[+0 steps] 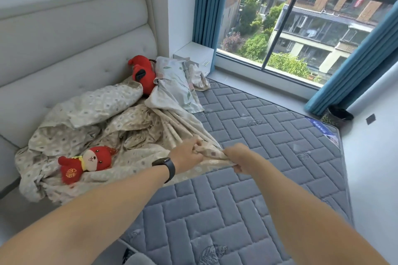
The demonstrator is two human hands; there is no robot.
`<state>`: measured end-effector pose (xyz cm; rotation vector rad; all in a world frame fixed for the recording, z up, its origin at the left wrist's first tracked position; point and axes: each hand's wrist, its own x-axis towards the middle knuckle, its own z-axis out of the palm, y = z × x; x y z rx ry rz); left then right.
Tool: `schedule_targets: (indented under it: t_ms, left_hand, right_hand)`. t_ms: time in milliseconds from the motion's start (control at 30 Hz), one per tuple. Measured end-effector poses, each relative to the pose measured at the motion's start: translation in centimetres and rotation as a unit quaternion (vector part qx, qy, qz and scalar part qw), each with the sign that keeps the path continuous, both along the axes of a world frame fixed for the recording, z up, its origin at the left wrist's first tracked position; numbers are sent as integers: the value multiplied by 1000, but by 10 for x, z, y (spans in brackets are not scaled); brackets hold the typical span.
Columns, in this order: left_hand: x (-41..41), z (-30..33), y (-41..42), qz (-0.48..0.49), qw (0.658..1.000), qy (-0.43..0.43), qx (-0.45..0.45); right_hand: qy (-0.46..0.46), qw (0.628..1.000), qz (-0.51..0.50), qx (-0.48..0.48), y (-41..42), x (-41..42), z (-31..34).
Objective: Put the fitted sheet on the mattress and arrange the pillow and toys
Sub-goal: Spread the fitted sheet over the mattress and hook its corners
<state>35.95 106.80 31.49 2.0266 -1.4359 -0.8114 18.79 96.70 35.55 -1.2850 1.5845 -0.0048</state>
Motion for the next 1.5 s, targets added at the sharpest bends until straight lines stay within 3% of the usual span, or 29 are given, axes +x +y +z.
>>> schedule_targets:
  t_ms: [200,267,367,467,733,1067,1267,1433,1500]
  left_hand:
    - [-126,-10,29,-30,1000,-1,-1]
    - [-157,-15,33,-44,996,-73,14]
    - [-186,-6,37,54,972,-228,6]
    - [-172,0,58,119,952,-282,16]
    - [-178,-33,145,137,964,-225,39]
    - [-224,-7,213,177,968,-171,38]
    - [-309,2,202,151,964,-194,103]
    - [-406,1,184,110,975,-171,92]
    - [-436,-1,173,115,985,-117,62]
  right_hand:
    - [-186,981,-46,3,18,-110,33]
    - [-250,967,-34,35,36,-122,40]
    - [-323,942,-60,72,60,-146,43]
    - [-365,920,-126,67,72,-174,39]
    - [-327,925,-189,48,113,-218,9]
    - [-379,914,-104,98,135,-240,12]
    - [-365,922,-73,102,141,-325,13]
    - [-325,938,-30,118,131,-407,-10]
    - [-308,944,20,117,132,-423,-17]
